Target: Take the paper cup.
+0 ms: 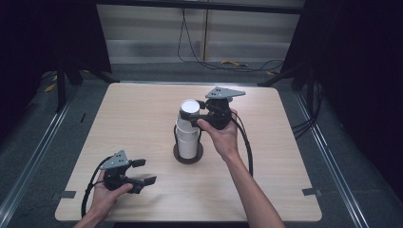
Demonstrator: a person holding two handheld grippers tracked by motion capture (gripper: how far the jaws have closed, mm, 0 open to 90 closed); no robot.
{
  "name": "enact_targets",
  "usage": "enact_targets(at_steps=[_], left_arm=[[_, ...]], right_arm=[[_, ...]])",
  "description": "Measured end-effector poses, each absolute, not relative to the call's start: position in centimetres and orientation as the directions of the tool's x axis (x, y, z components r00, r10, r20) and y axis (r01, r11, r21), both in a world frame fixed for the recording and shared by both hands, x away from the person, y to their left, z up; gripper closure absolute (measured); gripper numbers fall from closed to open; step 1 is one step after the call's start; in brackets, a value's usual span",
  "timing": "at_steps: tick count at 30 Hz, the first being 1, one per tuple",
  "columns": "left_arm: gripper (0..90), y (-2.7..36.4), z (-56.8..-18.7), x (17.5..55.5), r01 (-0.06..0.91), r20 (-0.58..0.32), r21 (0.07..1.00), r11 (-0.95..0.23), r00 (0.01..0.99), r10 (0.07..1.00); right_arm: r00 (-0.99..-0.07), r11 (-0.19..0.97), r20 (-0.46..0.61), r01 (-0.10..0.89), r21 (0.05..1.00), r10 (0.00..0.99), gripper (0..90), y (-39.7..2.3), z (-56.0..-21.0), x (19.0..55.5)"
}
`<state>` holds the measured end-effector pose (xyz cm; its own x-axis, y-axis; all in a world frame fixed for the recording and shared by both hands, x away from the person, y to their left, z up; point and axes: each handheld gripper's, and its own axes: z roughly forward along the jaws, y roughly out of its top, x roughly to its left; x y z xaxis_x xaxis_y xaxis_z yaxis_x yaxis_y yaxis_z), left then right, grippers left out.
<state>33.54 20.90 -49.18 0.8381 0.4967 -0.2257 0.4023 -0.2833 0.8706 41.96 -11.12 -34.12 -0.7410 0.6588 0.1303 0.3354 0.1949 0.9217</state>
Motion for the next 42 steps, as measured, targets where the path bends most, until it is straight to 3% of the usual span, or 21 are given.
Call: enact_targets(at_steps=[42], left_arm=[[16.0, 19.3, -47.1, 34.9, 0.369, -0.213, 0.893, -0.257, 0.850, 0.481]], right_arm=[[-0.753, 0.090, 0.136, 0.251, 0.964, 0.644, 35.3, -13.8, -30.0, 40.5]])
